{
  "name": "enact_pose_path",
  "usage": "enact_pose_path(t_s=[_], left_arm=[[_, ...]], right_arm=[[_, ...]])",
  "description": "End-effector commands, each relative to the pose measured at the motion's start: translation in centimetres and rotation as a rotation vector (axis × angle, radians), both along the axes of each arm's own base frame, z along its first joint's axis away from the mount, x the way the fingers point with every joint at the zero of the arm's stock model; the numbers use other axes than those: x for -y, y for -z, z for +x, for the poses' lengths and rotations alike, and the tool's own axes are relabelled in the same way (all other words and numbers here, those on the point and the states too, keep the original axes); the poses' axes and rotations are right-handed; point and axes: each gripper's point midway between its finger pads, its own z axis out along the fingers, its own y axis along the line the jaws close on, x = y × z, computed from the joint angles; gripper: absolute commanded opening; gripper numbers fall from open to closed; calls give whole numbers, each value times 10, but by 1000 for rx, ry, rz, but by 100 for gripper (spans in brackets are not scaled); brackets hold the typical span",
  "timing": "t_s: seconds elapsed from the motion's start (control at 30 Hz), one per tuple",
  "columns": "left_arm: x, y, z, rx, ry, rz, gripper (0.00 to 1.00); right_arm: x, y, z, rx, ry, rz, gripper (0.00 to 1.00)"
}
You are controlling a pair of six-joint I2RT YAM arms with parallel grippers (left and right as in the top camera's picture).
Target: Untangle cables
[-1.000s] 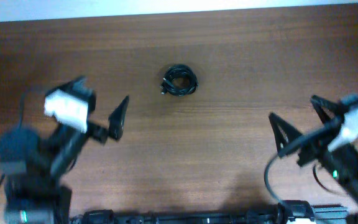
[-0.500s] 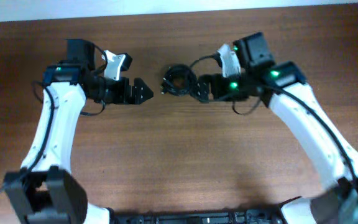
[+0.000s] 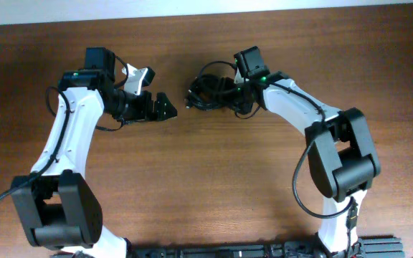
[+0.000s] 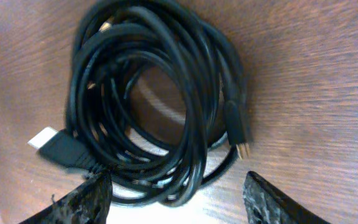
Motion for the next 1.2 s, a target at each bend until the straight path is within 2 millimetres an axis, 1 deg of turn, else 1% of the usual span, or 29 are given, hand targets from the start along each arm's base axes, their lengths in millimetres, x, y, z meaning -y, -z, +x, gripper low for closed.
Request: enact_pose_path(t_s=[0.0, 0.03, 0.1, 0.13, 0.17, 0.2, 0.23, 0.27, 0.3, 0.33, 0.37, 0.4, 0.47, 0.5, 0.6, 0.63, 0.7, 0.73, 0.8, 0.83, 0.87, 0.9, 0.93, 1.0, 1.03, 1.07, 1.1, 1.13, 1.17], left_arm=[[1, -1, 2, -2, -3, -2, 99], [1, -1, 2, -2, -3, -2, 99], [1, 0, 2, -2, -3, -2, 99], [1, 0, 2, -2, -3, -2, 99], [1, 0, 2, -2, -3, -2, 99], [1, -1, 2, -2, -3, -2, 99], [1, -1, 2, -2, -2, -2, 99], [2, 0, 1, -2, 0, -2, 99], [3, -1, 1, -1, 3, -2, 99], [3, -1, 1, -2, 4, -2, 99], [3, -1, 1, -2, 3, -3, 99], [9, -4, 0, -3, 10, -37, 99], [27, -18, -3, -1, 39, -160, 99], [34, -25, -4, -3, 49, -216, 99], [44, -34, -8, -14, 65, -285, 99], [47, -35, -9, -15, 70, -295, 99], [47, -31, -9, -10, 77, -265, 99], [43, -28, -7, -4, 72, -234, 99], [38, -22, -2, 16, 67, -189, 97], [38, -22, -1, 22, 67, -188, 67], [38, -23, 0, 29, 67, -189, 41], [38, -23, 0, 29, 67, -189, 7], [39, -23, -1, 26, 68, -191, 0], [40, -25, -4, 10, 69, -207, 0], [40, -29, -4, 10, 69, -209, 0], [41, -40, -2, 20, 70, -209, 0], [40, -54, -1, 40, 72, -206, 0], [41, -69, 2, 68, 74, -207, 0], [41, -93, 9, 121, 80, -208, 0]], right_arm=[[-6, 8, 4, 10, 19, -20, 54], [-7, 7, 4, 12, 19, -19, 40], [-10, 6, 2, 6, 7, 0, 20], [-16, 1, 0, -3, -15, 38, 4], [-21, -5, 1, 1, -30, 63, 4], [-29, -34, 7, 48, -63, 121, 4], [-34, -54, 10, 97, -98, 140, 4], [-36, -80, 13, 154, -134, 149, 4], [-37, -117, 12, 216, -168, 149, 4], [-38, -155, 6, 273, -194, 155, 4], [-44, -204, -7, 351, -236, 189, 4], [-53, -238, -23, 404, -279, 243, 4], [-60, -280, -49, 479, -327, 293, 4], [-63, -298, -63, 513, -346, 309, 4], [-79, -327, -100, 529, -440, 400, 4], [-82, -333, -107, 533, -476, 440, 4], [-87, -346, -116, 475, -488, 538, 4], [-93, -362, -130, 492, -571, 623, 4], [-97, -382, -150, 521, -703, 727, 4], [-97, -381, -153, 513, -711, 733, 4], [-96, -379, -153, 499, -706, 729, 4], [-92, -377, -149, 491, -690, 723, 4], [-90, -377, -147, 492, -684, 721, 4], [-76, -367, -128, 469, -601, 675, 4], [-65, -356, -117, 434, -533, 633, 4], [-42, -331, -98, 383, -420, 529, 8], [-23, -309, -88, 356, -351, 428, 16], [-5, -287, -82, 320, -286, 316, 28], [16, -262, -80, 266, -217, 180, 47]])
